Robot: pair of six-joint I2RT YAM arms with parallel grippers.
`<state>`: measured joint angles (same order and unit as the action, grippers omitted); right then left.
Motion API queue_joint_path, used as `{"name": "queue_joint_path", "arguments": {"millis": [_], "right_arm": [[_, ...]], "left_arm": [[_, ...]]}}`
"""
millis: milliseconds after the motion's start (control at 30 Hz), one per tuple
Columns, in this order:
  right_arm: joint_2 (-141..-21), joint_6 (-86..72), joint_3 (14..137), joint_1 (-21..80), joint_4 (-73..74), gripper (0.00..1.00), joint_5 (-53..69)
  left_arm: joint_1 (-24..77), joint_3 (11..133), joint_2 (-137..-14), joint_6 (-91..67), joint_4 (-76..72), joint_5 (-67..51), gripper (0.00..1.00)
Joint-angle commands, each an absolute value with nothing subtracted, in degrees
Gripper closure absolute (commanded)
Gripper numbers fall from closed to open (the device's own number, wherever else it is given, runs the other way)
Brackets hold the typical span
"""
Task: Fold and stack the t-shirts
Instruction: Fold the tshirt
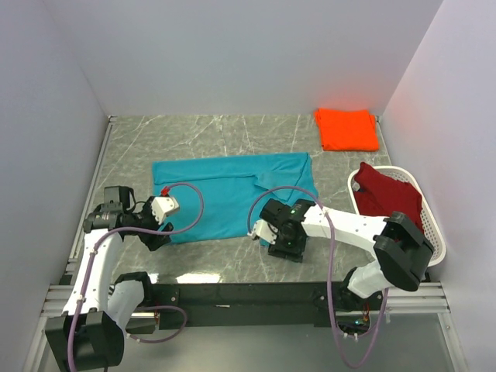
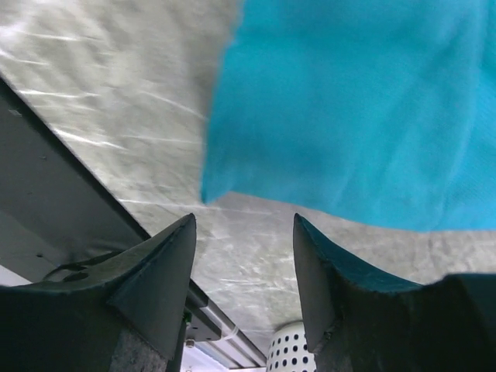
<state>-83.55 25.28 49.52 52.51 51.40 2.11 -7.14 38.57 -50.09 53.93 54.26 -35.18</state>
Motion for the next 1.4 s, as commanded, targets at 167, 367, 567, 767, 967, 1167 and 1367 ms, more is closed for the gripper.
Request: {"name": "queue_joint_path", "arguments": {"millis": [167, 367, 567, 767, 967, 1167, 1367], "right_arm": [[-82.44, 29.53, 49.40, 46.85, 48.87, 0.43, 0.09], [-86.04, 29.79, 48.96, 46.76, 44.83, 0.46, -3.15], [-89.38, 30.67, 46.41, 46.85, 43.33, 0.51, -4.22], [-90.96, 30.76, 44.82, 46.85, 42.10, 0.66, -4.83], [-91.23, 30.06, 46.67, 46.67, 43.41, 1.00, -3.52], [-91.05, 29.62, 48.34, 46.32, 44.91, 1.00, -2.20], [-90.53, 29.79, 49.66, 44.47, 46.05, 1.00, -1.49]], "left_arm": [[-6.94, 36.21, -51.24, 60.99, 55.37, -32.87, 0.34], [-6.33, 34.55, -51.42, 63.19, 54.76, -30.25, 0.37], [-5.01, 33.75, -53.08, 63.81, 51.51, -26.46, 0.40], [-3.78, 32.17, -55.81, 64.60, 47.65, -23.38, 0.39], [-2.81, 31.03, -57.83, 66.26, 46.49, -21.89, 0.50], [-1.76, 28.92, -58.36, 68.90, 44.39, -19.87, 0.54], [-1.50, 27.86, -61.34, 70.40, 42.28, -18.11, 0.57]]}}
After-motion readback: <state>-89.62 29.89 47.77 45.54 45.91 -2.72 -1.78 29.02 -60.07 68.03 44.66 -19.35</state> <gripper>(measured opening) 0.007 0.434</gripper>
